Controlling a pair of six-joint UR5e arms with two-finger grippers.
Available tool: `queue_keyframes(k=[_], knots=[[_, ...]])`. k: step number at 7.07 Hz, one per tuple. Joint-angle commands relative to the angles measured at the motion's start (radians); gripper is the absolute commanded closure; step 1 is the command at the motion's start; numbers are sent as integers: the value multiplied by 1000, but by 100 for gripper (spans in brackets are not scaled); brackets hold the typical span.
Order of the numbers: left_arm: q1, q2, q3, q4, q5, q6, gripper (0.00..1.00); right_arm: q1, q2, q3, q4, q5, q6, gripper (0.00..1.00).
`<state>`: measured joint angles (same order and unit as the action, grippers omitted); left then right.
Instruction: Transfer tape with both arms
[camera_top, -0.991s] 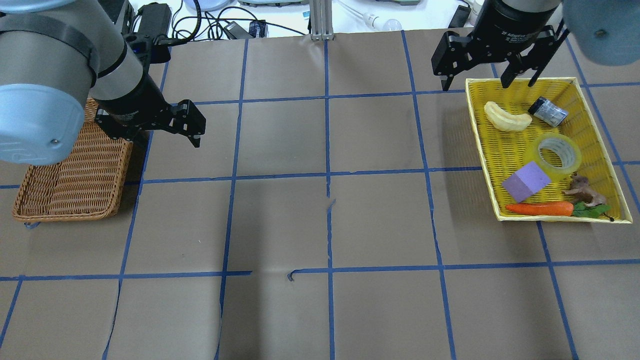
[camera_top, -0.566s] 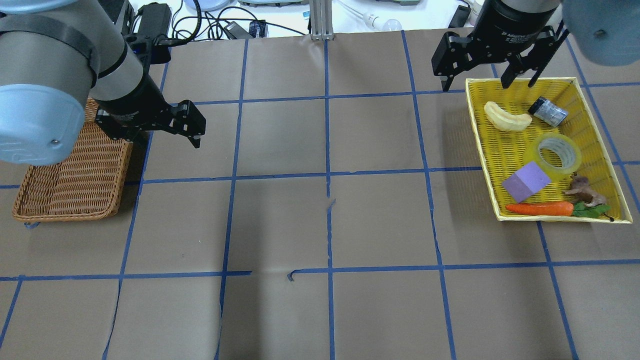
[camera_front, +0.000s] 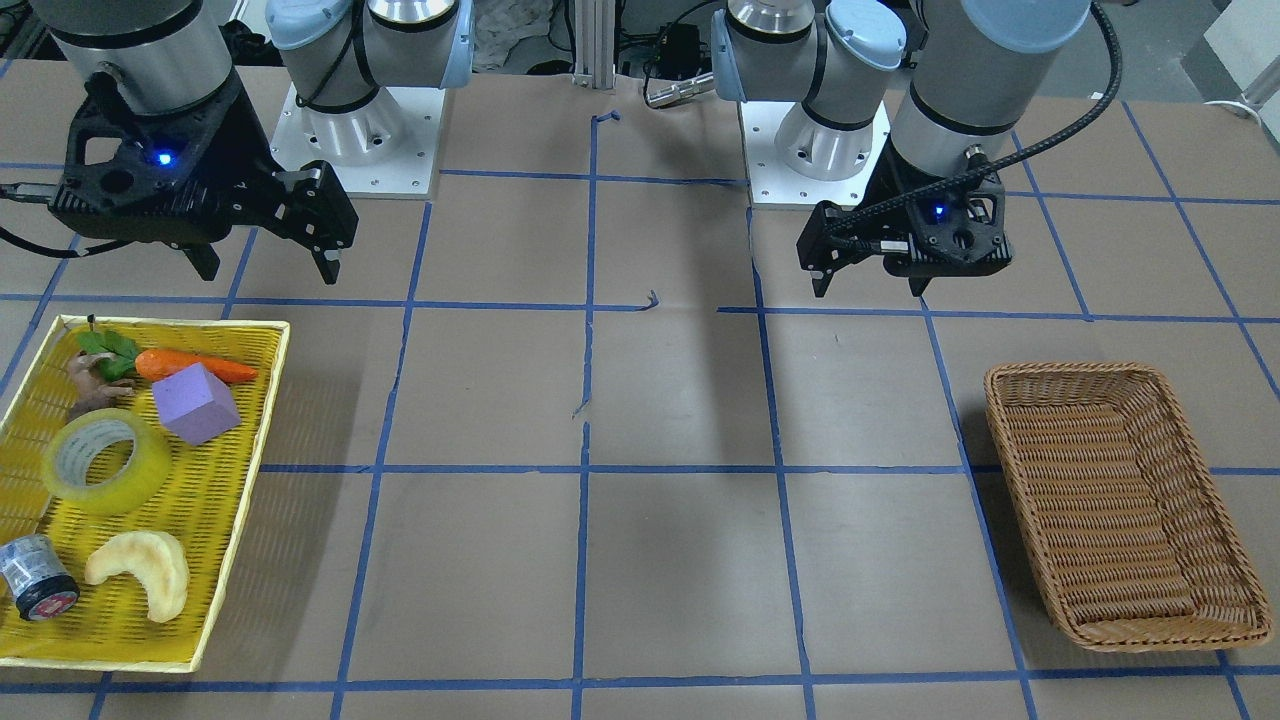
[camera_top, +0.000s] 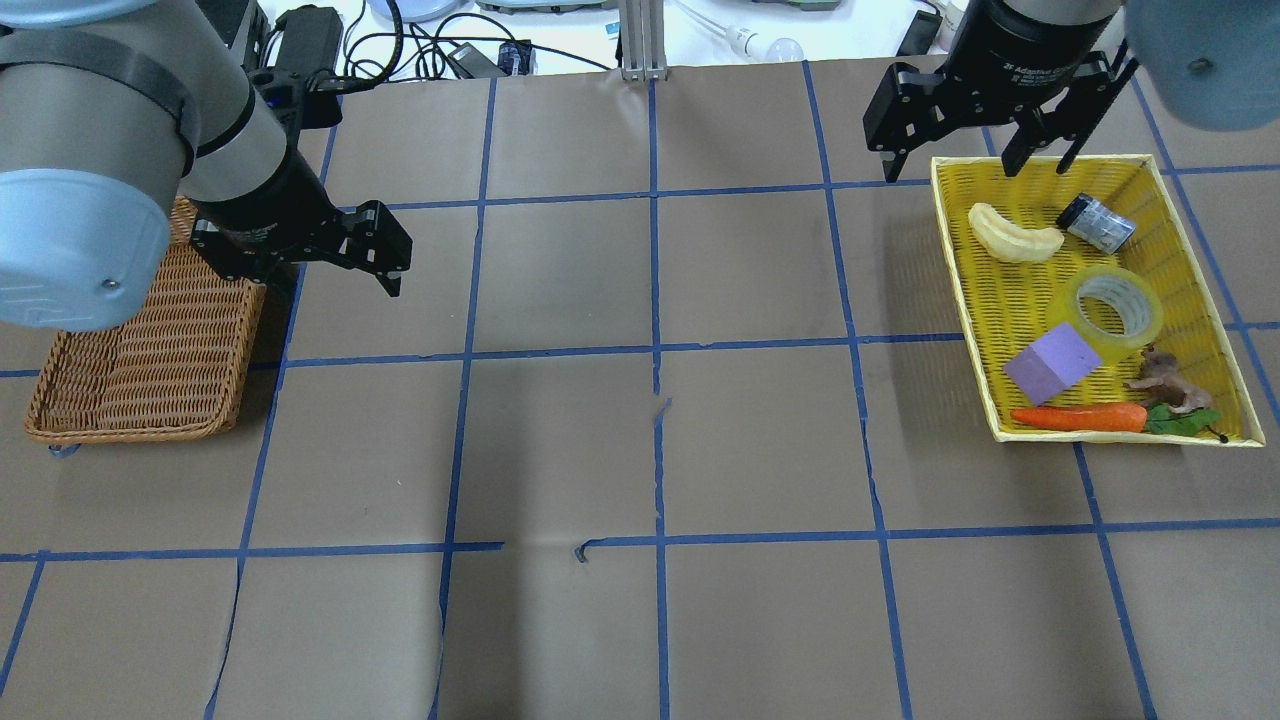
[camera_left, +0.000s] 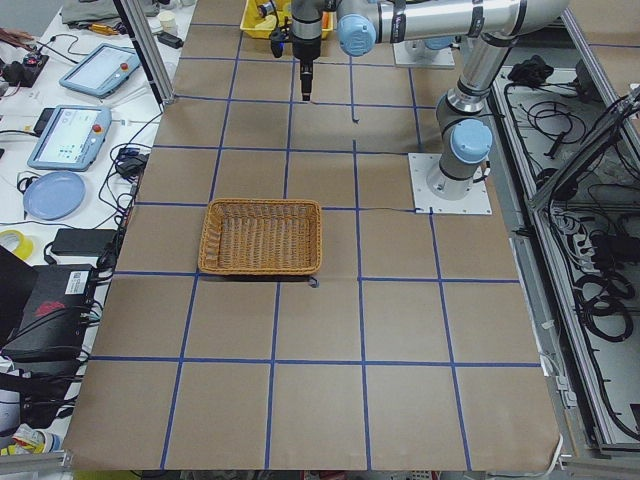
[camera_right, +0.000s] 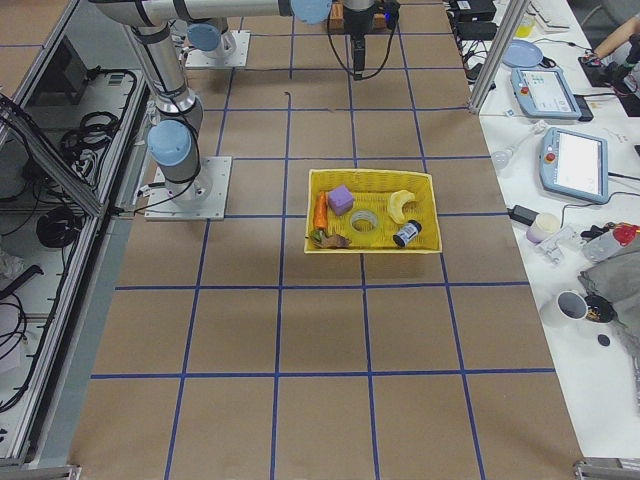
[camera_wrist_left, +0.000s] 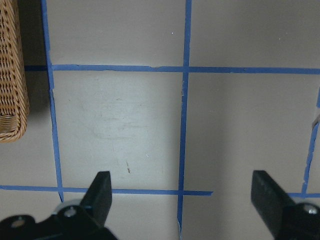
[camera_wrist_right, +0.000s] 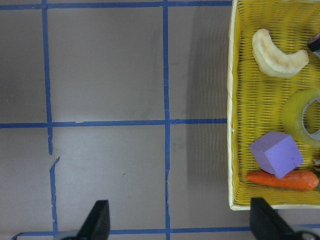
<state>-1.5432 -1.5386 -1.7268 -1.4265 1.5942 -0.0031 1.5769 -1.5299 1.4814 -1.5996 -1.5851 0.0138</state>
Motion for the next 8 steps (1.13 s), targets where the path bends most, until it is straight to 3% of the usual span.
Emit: queue_keyframes(k=[1, 4, 5, 6, 8], knots=[[0, 0, 0, 0, 6, 0, 0, 3, -1, -15, 16, -1, 0, 0], [-2, -3, 3, 4, 35, 0, 0, -101, 63, -49, 58, 10, -10, 0], [0, -2, 3, 5, 35, 0, 0, -168, 86, -41, 44, 4, -102, 0], [-3, -2, 1, 3, 35, 0, 0, -233, 127, -41, 35, -18, -328, 0], [-9, -5, 1, 3, 35, -2, 0, -371, 228, -29, -66, -26, -579, 0]])
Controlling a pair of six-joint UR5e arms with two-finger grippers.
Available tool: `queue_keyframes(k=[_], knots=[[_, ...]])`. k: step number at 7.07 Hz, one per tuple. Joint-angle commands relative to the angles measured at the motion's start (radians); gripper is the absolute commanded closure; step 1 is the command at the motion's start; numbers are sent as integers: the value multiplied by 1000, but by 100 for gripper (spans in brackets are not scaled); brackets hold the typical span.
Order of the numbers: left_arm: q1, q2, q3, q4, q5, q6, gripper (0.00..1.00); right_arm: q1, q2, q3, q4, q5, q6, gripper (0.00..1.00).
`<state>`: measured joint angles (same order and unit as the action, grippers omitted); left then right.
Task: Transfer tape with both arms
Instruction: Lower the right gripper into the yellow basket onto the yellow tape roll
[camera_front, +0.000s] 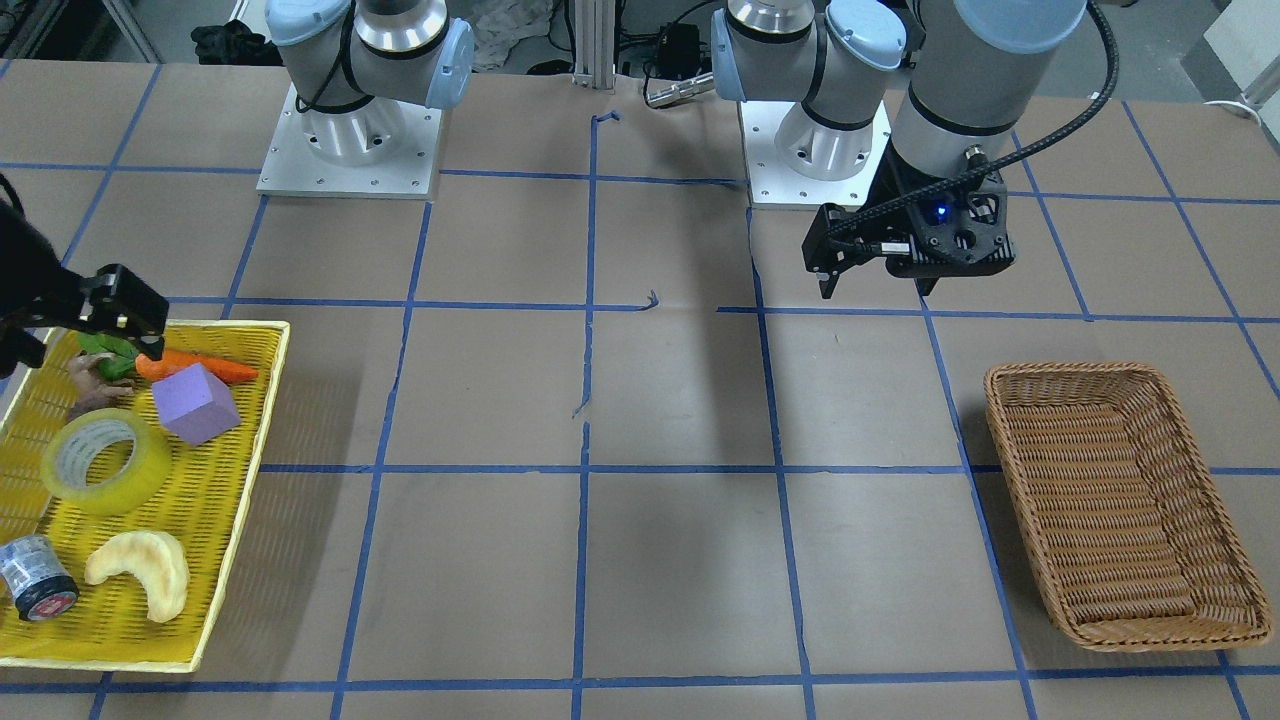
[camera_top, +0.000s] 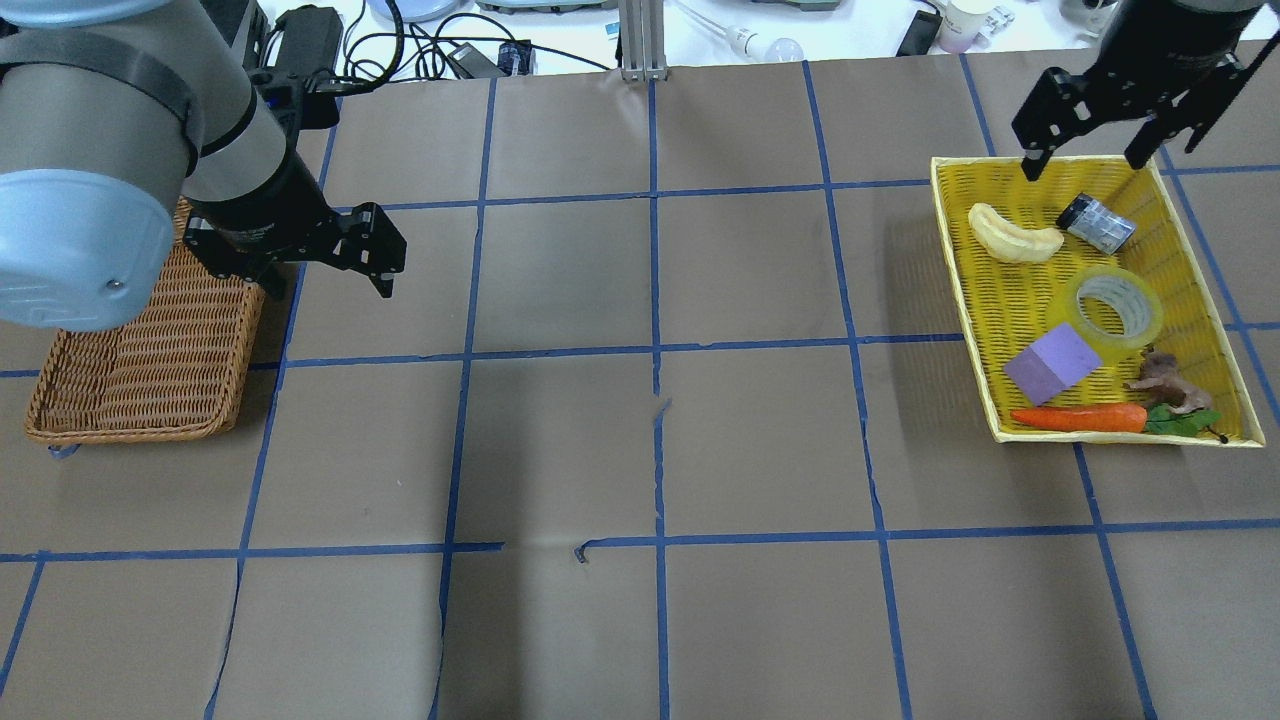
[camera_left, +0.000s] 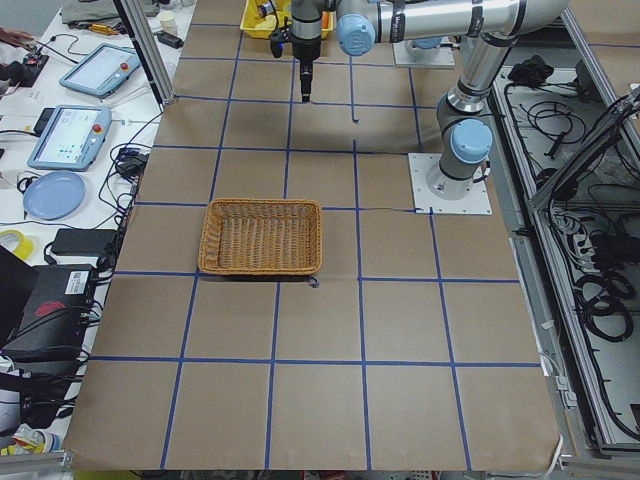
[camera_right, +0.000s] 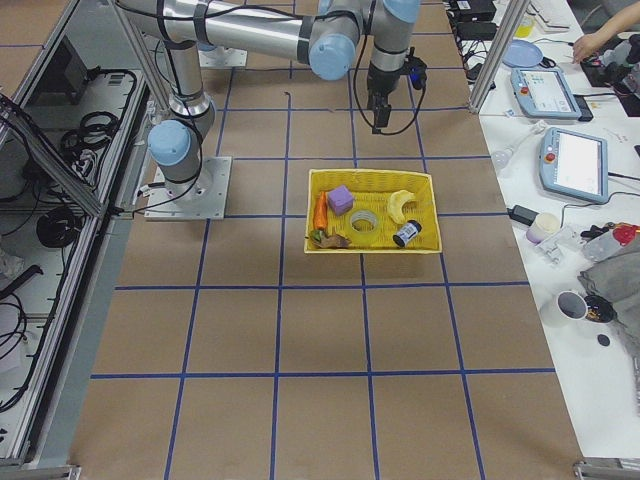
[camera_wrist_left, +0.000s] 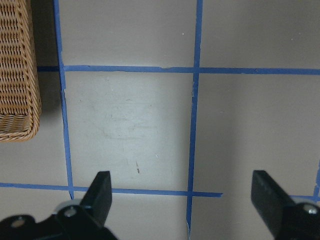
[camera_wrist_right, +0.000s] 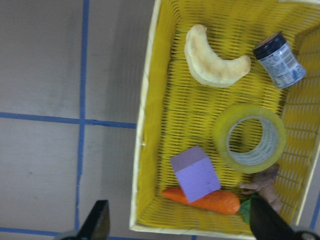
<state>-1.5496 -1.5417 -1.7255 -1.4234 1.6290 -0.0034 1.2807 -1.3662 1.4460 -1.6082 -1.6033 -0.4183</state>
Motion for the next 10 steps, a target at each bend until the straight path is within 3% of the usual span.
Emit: queue_keyframes(k=[1, 4, 5, 6, 7, 8, 9, 10], knots=[[-6, -5, 0, 1, -1, -3, 0, -101, 131, 10, -149, -53, -321, 0], [-7, -5, 0, 1, -3, -3, 0, -188, 268, 97, -393, -66, -615, 0], [-7, -5, 0, 1, -5, -7, 0, -205, 282, 141, -421, -52, -631, 3], [-10, -6, 0, 1, -8, -16, 0, -210, 283, 183, -441, -59, -652, 12], [-12, -9, 0, 7, -8, -15, 0, -231, 283, 223, -476, -52, -666, 24], [-17, -12, 0, 8, -8, -15, 0, -239, 291, 258, -511, -53, -707, 47], [-21, -14, 0, 9, -8, -16, 0, -239, 291, 257, -531, -58, -708, 79], [-21, -14, 0, 11, -8, -15, 0, -239, 289, 261, -530, -52, -708, 99]])
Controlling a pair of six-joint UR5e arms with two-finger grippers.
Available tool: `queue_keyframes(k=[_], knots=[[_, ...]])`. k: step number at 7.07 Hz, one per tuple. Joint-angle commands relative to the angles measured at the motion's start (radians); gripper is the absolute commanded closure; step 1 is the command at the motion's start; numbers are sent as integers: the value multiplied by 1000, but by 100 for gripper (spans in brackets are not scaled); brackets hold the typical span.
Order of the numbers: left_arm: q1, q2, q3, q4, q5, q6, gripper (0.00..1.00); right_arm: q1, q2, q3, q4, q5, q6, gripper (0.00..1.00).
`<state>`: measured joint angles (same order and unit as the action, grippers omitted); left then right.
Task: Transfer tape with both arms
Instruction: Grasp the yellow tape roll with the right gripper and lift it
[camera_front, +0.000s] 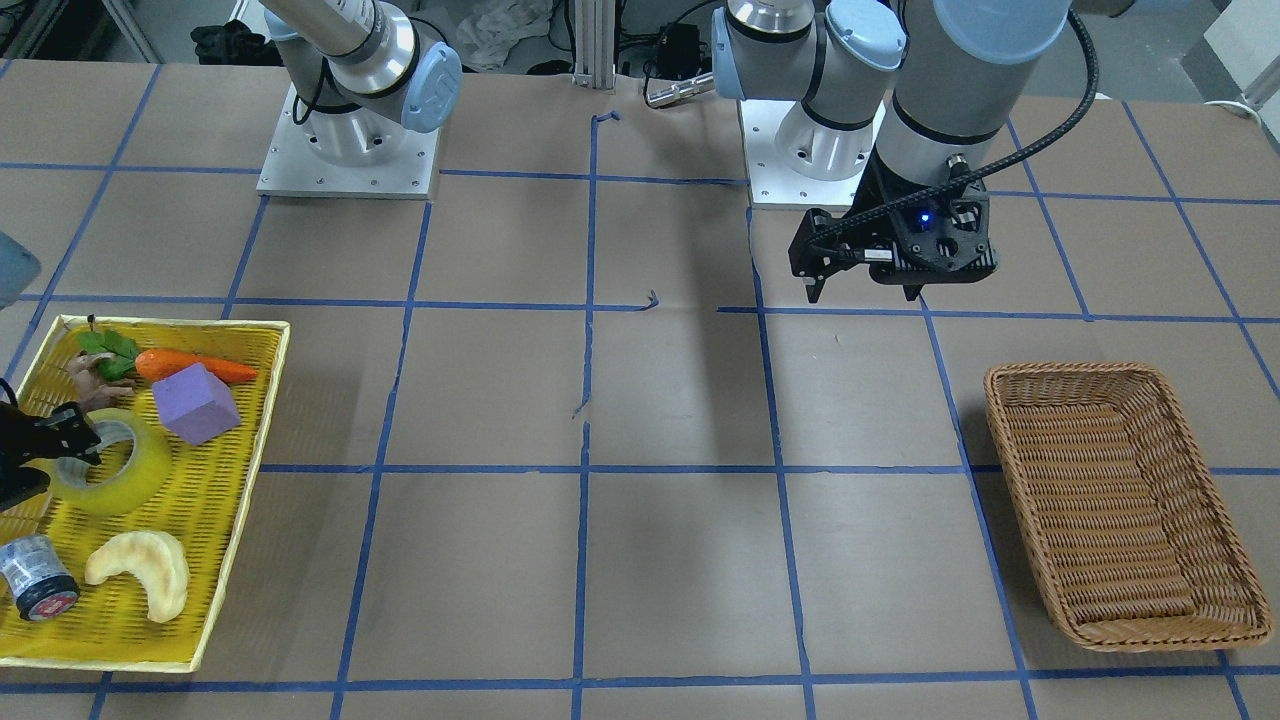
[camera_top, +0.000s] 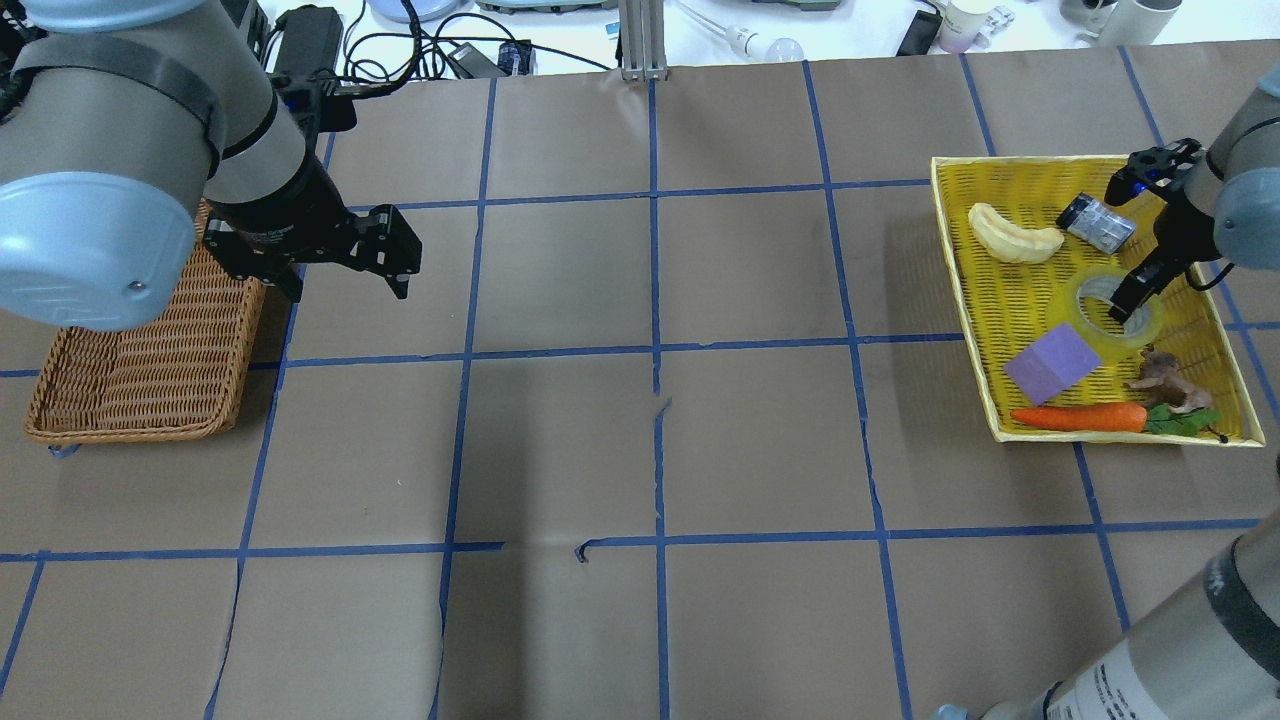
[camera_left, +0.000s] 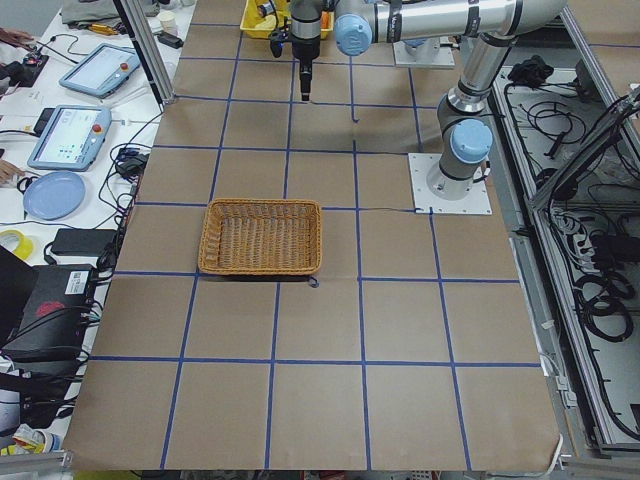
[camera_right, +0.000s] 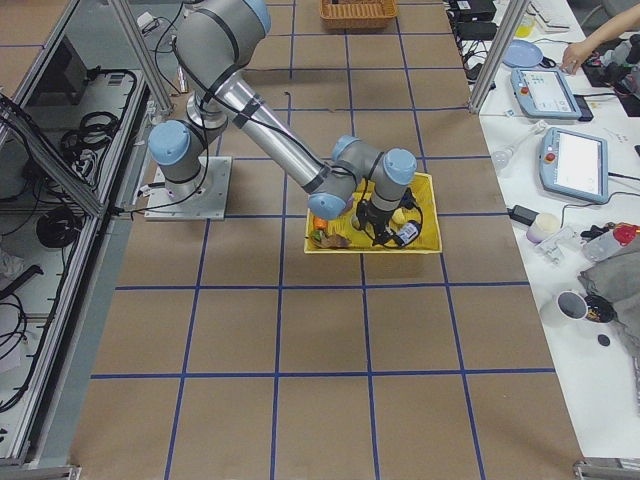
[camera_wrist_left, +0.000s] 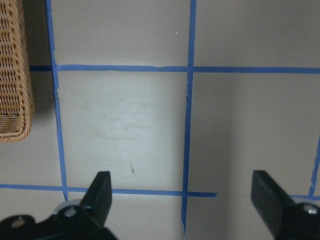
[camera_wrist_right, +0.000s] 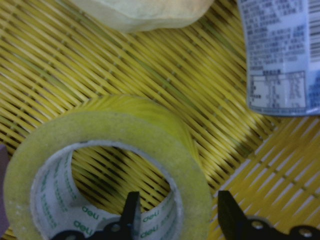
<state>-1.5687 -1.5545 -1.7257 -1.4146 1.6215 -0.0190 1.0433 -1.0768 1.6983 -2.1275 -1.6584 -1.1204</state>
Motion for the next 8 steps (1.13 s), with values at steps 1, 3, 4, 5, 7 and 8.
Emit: queue_keyframes(k=[1, 3, 4, 5, 7, 8], knots=[[-2, -1, 2, 2, 1, 1, 0, -2, -5, 0, -9, -3, -1, 100], [-2, 1, 2, 2, 0, -2, 0, 4, -34, -60, 6, 8, 65, 100], [-2, -1, 2, 2, 0, -1, 0, 26, -52, -116, 58, 9, 129, 100], [-2, 2, 0, 2, 1, 4, 0, 79, -58, -176, 108, 35, 198, 100], [-2, 2, 2, 2, 1, 1, 0, 237, -51, -317, 200, 40, 471, 100], [-2, 4, 2, 2, 3, 4, 0, 321, -40, -348, 202, 46, 604, 100]])
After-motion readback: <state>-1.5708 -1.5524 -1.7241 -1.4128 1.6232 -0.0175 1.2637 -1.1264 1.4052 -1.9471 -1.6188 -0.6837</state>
